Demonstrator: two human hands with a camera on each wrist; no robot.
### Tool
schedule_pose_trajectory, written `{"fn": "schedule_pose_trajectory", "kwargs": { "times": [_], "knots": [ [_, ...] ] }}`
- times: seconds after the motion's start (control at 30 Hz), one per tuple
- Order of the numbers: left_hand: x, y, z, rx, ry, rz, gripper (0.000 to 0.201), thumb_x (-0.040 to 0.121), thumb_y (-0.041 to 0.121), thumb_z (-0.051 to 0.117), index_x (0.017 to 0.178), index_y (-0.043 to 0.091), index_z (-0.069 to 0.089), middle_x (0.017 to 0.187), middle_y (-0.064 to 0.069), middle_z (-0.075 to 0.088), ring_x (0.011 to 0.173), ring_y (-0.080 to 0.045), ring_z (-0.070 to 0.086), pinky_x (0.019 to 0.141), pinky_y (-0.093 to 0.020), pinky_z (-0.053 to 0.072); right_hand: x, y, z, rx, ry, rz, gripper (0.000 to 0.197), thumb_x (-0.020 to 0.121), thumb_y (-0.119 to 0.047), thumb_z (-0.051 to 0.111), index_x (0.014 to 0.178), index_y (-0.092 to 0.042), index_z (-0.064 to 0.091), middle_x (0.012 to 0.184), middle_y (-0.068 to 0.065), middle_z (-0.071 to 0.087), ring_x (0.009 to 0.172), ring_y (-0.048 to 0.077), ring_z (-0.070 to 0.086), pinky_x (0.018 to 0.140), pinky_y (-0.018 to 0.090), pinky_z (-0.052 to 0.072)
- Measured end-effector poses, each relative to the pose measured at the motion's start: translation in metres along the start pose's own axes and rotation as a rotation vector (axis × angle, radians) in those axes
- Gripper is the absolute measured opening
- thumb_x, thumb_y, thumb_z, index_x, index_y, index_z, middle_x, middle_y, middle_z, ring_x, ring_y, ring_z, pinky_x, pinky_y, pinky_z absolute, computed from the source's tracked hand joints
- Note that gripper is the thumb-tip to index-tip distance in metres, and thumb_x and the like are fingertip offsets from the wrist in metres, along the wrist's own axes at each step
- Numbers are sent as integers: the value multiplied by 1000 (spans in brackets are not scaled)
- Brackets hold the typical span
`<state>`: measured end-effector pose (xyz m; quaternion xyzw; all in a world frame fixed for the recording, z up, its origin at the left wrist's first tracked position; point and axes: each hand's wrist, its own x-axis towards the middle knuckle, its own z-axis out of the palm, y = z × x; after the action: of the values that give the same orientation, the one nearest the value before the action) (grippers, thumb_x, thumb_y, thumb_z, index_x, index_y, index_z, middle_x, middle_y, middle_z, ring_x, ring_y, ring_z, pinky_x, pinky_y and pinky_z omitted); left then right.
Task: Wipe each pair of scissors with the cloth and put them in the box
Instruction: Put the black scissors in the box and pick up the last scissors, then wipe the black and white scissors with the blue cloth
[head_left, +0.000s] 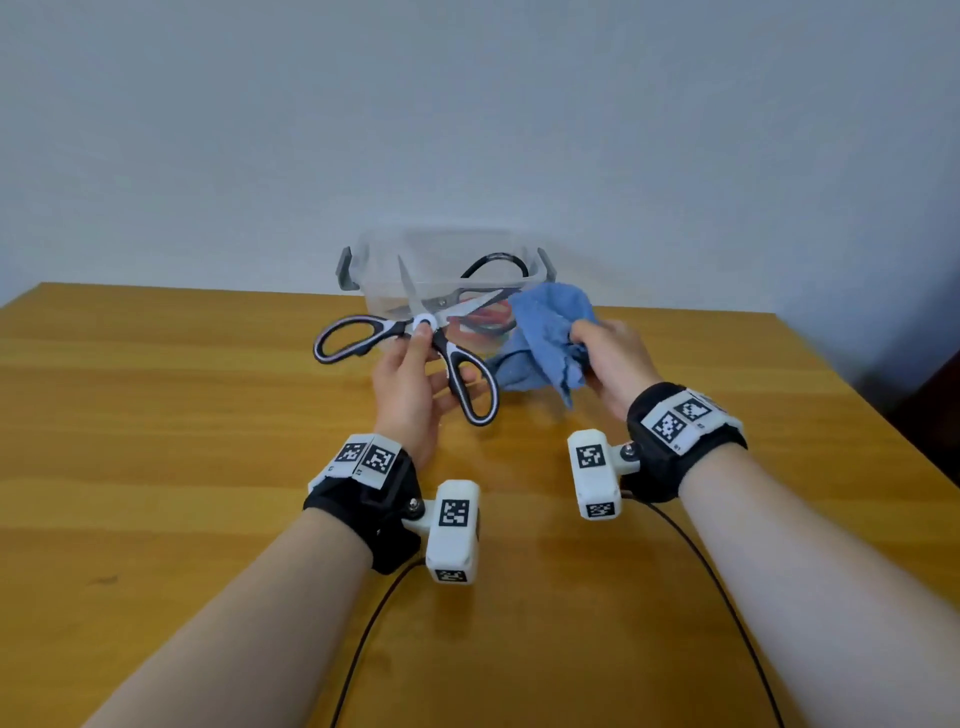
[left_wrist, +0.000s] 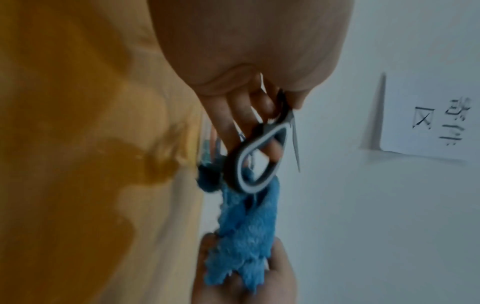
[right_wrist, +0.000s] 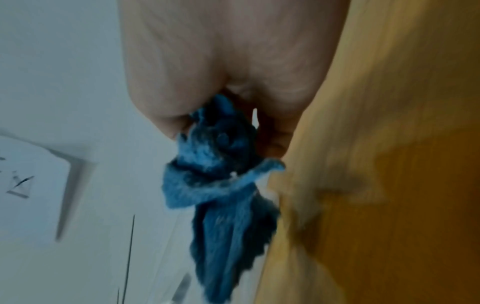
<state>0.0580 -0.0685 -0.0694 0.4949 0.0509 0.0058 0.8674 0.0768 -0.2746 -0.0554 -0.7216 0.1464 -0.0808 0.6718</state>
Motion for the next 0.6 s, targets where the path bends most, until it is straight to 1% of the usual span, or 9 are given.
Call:
{"fn": "schedule_pose_trajectory", "kwargs": {
  "times": [0.07,0.1,0.2,0.27,0.37,0.4,0.5,0.57,0.6],
  "knots": [
    [3,4,5,-17,-24,26,19,109,29,50,98,14,55,63,3,64,49,-18,55,49,-32,51,-6,-1,10,47,-130,0,6,77,-15,61,80,-11,59,75,14,54,74,29,53,67,43,42],
    [4,5,8,-16,-36,29,21,110,30,49,98,13,54,62,2,62,46,-17,51,48,-30,47,-9,0,15,94,-207,21,7,85,-11,61,89,-6,64,83,18,61,76,30,58,68,43,47],
    [8,-1,14,26,-78,27,29,110,32,47,112,4,55,72,-2,62,43,-18,46,44,-28,43,-13,5,23,278,-434,99,32,97,-12,59,123,7,61,110,27,67,92,35,67,83,46,58],
    [10,-6,15,86,-108,40,27,110,33,46,110,6,53,75,-2,63,43,-18,47,41,-28,43,-13,8,28,341,-524,113,46,96,-21,64,131,9,58,114,32,65,96,39,66,93,51,55],
    [11,-14,12,174,-130,40,27,109,32,49,102,7,56,71,-1,66,44,-20,53,40,-29,48,-11,11,34,366,-452,69,45,89,-26,72,121,5,64,107,33,67,86,38,68,82,50,58],
    [12,-17,11,182,-135,39,26,109,31,50,102,7,57,74,0,68,45,-21,54,41,-30,50,-9,13,34,373,-424,49,45,88,-25,74,119,6,65,107,34,67,86,39,68,83,53,57],
    [13,-24,7,199,-154,38,25,108,28,52,98,6,57,78,0,70,44,-22,54,39,-30,49,-3,21,35,392,-356,36,60,83,-26,81,125,12,60,118,39,63,104,50,65,100,65,48],
    [14,-27,6,201,-152,43,25,108,28,53,95,6,55,76,0,69,41,-22,51,37,-26,43,-2,26,37,426,-293,45,59,85,-22,79,126,13,59,123,38,62,118,53,60,107,63,45],
    [16,-28,6,201,-145,42,27,107,29,52,96,4,55,74,-1,68,40,-20,49,36,-24,40,-1,29,38,443,-288,46,53,88,-20,76,126,13,59,123,37,63,119,51,61,106,60,47]
  ]
}}
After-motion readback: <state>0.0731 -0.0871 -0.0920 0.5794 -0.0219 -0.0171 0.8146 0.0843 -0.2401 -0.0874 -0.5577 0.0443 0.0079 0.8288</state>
